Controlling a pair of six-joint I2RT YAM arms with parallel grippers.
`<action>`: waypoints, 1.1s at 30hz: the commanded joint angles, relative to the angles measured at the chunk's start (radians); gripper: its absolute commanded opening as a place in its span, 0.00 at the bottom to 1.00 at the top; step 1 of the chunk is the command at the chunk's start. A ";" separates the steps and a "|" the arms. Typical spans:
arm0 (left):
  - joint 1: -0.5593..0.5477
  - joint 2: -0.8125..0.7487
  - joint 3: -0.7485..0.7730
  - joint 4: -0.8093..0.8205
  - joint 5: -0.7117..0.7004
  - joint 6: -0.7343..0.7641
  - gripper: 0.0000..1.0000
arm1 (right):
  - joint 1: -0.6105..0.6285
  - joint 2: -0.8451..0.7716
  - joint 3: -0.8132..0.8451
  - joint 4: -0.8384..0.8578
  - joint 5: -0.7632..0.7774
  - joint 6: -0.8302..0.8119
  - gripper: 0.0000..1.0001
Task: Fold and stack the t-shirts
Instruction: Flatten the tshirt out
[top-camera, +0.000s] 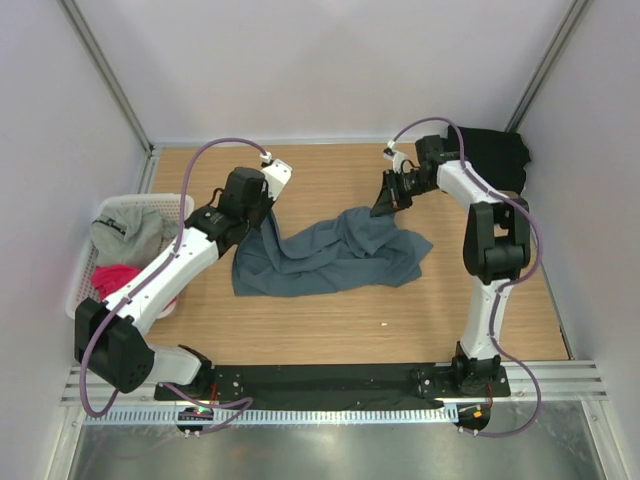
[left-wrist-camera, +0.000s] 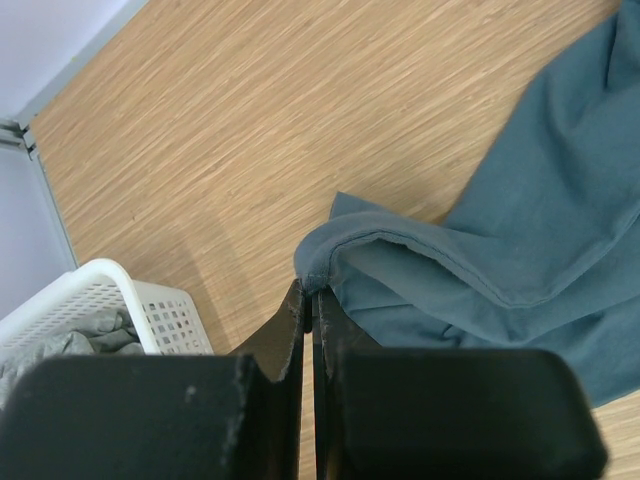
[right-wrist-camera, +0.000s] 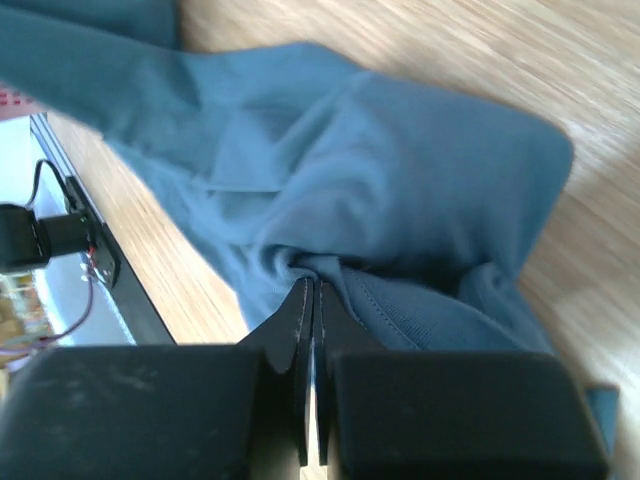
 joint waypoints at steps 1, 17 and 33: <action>0.006 -0.019 0.003 0.038 0.013 -0.017 0.00 | 0.013 0.079 0.127 -0.029 -0.009 0.037 0.10; 0.011 -0.004 0.003 0.035 0.020 -0.020 0.00 | -0.108 -0.146 -0.154 -0.030 -0.027 -0.224 0.52; 0.011 0.031 0.016 0.022 0.012 -0.020 0.00 | -0.285 0.214 0.103 -0.705 -0.321 -0.909 0.50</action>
